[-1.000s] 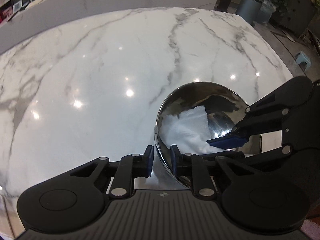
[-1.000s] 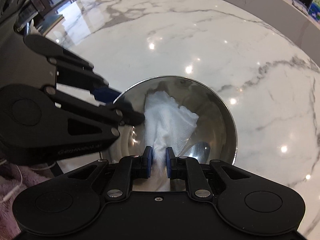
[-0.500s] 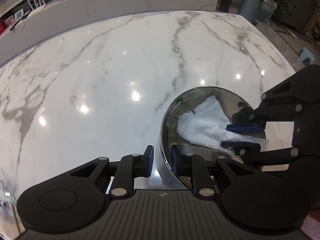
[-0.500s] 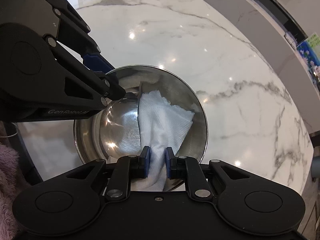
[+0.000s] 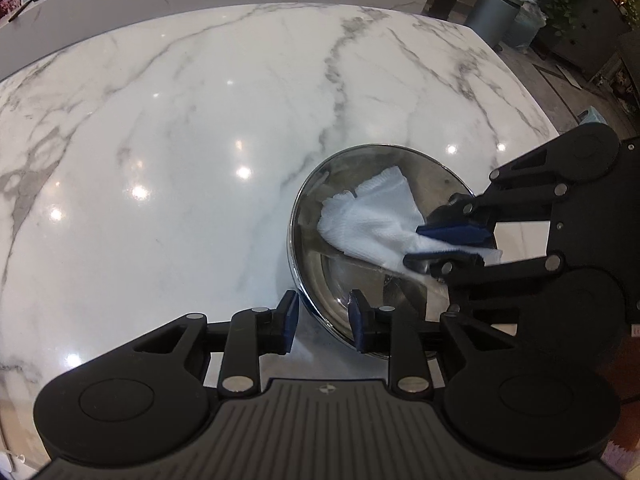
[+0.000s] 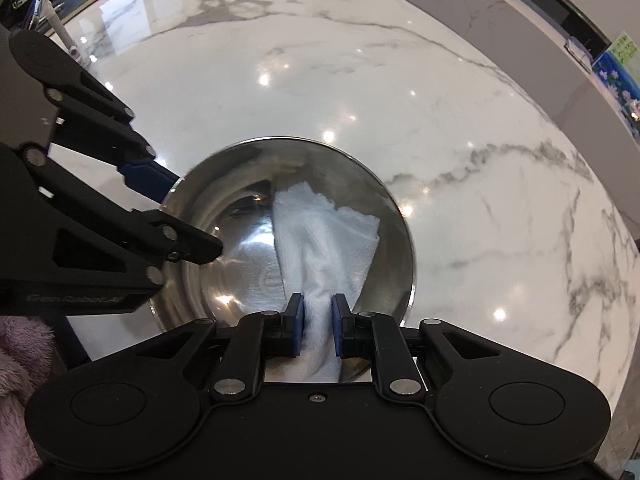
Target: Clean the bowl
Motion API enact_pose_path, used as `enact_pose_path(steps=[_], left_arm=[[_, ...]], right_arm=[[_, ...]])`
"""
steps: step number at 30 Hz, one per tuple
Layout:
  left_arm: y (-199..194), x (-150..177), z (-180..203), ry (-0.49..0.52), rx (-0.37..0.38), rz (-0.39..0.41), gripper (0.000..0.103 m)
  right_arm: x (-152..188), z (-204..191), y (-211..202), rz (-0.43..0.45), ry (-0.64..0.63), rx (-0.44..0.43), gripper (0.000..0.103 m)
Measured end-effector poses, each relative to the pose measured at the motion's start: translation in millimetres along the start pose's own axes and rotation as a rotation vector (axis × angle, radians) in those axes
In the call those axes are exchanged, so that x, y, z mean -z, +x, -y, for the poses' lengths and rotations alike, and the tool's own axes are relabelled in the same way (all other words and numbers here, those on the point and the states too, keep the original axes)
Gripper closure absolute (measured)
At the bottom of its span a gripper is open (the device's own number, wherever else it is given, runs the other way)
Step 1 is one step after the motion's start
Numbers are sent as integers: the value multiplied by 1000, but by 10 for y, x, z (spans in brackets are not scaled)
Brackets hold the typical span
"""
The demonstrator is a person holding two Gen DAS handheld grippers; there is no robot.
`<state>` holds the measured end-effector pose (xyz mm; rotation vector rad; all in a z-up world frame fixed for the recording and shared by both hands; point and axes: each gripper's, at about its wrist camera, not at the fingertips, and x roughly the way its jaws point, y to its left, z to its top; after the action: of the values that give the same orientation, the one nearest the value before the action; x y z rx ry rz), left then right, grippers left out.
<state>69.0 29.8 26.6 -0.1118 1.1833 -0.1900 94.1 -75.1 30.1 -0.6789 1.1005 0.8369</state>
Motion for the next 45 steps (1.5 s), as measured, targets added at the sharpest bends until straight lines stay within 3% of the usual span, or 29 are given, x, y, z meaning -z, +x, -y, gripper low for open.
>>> enact_pose_path(steps=[6,13,19,29,32,36,42,45], left_arm=[[29,-22,1,5,-11,4,80],[43,-39,16,41,-37,8,83],[29,-54,-17,69,-76,18,82],[29,-152,-51,54,-102,53,80],[-13,-142,-102,7,-52,44,79],[-33,-64,-164,-54,29,-5,70],[-3,32,-114,-45,84,-38,71],[7,39,-86,-26,73,-28,72]], right_arm=[[-9,4,2,12,56,-114,90],[2,-54,-11,5,56,-185,90],[-1,-88,-19,-17,6,-108,91],[39,-70,-36,-4,41,12,91],[40,-59,-27,-3,65,3,91],[50,24,-54,-1,85,-11,91],[15,53,-5,-3,78,-13,91],[21,60,-3,1,87,-24,90]])
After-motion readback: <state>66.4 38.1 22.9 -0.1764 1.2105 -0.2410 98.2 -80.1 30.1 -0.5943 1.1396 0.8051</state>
